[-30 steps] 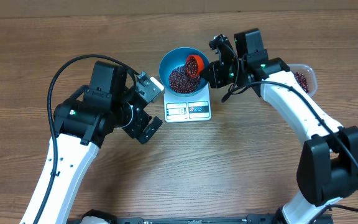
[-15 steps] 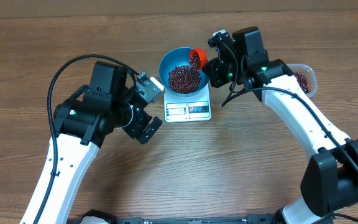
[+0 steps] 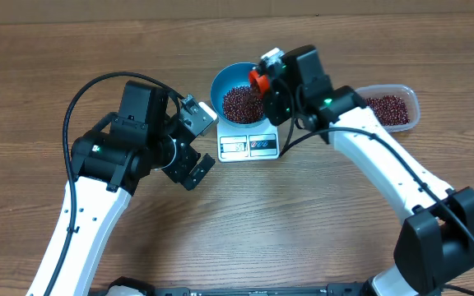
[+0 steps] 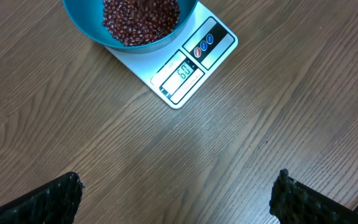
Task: Scoop item into bowl and weigh 150g on scale
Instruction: 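Tilt the red scoop to pour beans into the blue bowl, then move the empty red scoop back over the bean tub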
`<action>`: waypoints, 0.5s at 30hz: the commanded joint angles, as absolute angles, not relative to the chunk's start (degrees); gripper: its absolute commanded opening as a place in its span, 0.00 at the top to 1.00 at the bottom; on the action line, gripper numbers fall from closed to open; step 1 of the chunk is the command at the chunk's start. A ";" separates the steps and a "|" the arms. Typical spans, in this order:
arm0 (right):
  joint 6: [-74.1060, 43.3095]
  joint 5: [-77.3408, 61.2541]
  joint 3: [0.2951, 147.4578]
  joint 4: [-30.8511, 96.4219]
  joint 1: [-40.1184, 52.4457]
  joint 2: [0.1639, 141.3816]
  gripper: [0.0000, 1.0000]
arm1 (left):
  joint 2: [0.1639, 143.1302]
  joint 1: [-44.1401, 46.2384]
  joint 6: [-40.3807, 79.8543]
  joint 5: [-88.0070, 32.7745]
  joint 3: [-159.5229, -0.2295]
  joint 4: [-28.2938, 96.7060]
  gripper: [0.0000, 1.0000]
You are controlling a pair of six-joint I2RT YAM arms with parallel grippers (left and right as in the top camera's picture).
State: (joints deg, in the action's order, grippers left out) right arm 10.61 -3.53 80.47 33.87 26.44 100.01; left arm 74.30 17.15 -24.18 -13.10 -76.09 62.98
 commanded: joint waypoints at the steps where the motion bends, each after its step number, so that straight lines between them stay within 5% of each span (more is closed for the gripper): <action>1: 12.56 8.60 80.75 33.34 28.99 97.49 0.96 | 74.61 16.91 -24.86 -13.54 -75.99 62.96 0.00; 15: 12.49 11.75 80.75 33.06 30.81 96.88 0.96 | 74.61 16.91 -24.86 -13.54 -75.99 62.96 0.00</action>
State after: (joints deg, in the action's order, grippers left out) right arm 12.27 11.00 80.47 33.12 30.57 100.01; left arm 74.30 17.15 -24.18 -13.10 -76.09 62.96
